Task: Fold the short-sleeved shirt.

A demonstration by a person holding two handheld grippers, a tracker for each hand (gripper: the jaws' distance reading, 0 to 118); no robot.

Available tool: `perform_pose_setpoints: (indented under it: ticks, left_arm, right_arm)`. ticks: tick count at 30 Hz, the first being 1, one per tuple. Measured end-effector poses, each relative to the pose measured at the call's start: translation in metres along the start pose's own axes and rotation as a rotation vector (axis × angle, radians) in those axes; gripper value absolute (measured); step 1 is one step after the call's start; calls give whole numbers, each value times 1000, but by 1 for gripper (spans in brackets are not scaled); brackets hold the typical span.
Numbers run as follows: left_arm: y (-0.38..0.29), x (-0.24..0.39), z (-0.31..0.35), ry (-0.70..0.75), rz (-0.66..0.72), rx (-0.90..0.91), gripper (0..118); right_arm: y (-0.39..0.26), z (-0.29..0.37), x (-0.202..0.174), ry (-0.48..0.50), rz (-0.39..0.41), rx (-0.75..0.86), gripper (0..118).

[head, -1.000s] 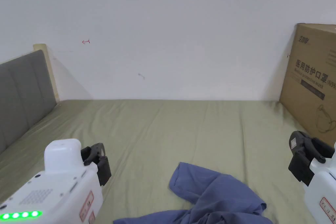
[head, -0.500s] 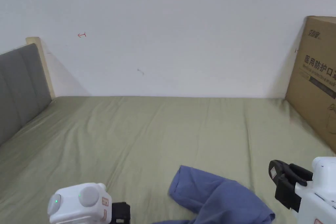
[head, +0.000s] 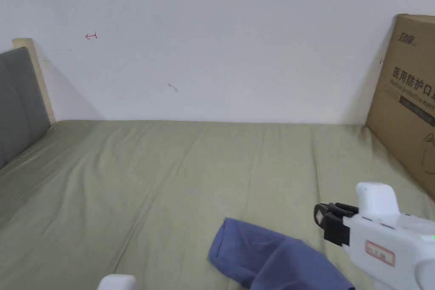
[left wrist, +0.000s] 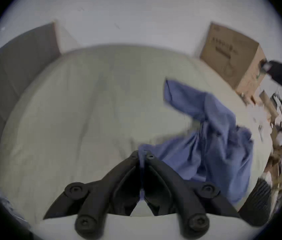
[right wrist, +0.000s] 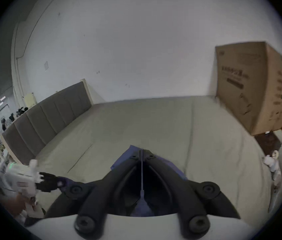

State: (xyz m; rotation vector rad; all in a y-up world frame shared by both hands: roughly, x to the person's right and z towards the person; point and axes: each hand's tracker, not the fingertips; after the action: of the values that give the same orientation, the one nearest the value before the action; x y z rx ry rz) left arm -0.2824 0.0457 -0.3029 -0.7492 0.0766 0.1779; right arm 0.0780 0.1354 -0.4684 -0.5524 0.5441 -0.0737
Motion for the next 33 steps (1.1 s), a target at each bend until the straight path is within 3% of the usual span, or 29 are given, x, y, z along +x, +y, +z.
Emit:
perform_pose_setpoints:
  ticks: [2, 5, 6, 8, 9, 12, 16, 18, 19, 20, 21, 23, 24, 26, 27, 33]
  left_arm:
    - [2, -14, 24, -27, 106, 82, 1]
    - [4, -33, 40, -44, 177, 114, 1]
    - [3, -37, 42, -37, 175, 107, 1]
    - [4, -44, 41, -15, 189, 86, 1]
    - [3, -49, 41, -11, 196, 81, 1]
    - [-4, -59, 42, -4, 226, 69, 1]
    - [-14, -66, 39, 13, 236, 44, 1]
    - [-17, -69, 39, 18, 242, 34, 1]
    - [-19, -71, 40, 18, 244, 30, 1]
    - [-17, -69, 41, 20, 245, 25, 1]
    - [-17, -70, 42, 21, 246, 22, 1]
    - [-17, -72, 46, 14, 252, 26, 1]
    - [-15, -73, 47, 8, 255, 26, 1]
    - [-11, -72, 56, -4, 253, 44, 1]
    - [-8, -71, 63, -5, 248, 62, 1]
    - [29, -77, 114, 20, 188, 223, 1]
  right_arm:
    - [19, -41, 14, 33, -37, -110, 0]
    - [34, -114, 28, -4, -3, -322, 1]
    - [36, -137, 34, -23, -2, -380, 12]
    - [36, -184, 45, -59, 4, -558, 79]
    - [32, -203, 51, -54, -17, -630, 91]
    - [21, -241, 60, -97, -50, -715, 90]
    - [4, -273, 66, -179, -5, -741, 85]
    - [-9, -280, 67, -173, 14, -804, 66]
    - [-13, -280, 65, -163, 24, -823, 51]
    - [-14, -276, 58, -167, 65, -816, 13]
    - [-9, -263, 49, -161, 117, -771, 0]
    - [-4, -250, 40, -75, 153, -763, 0]
    - [4, -232, 40, -108, 160, -688, 0]
    - [25, -196, 48, 36, 1, -599, 0]
    - [34, -174, 49, 45, -34, -529, 0]
    - [93, -15, 61, 31, -44, -222, 0]
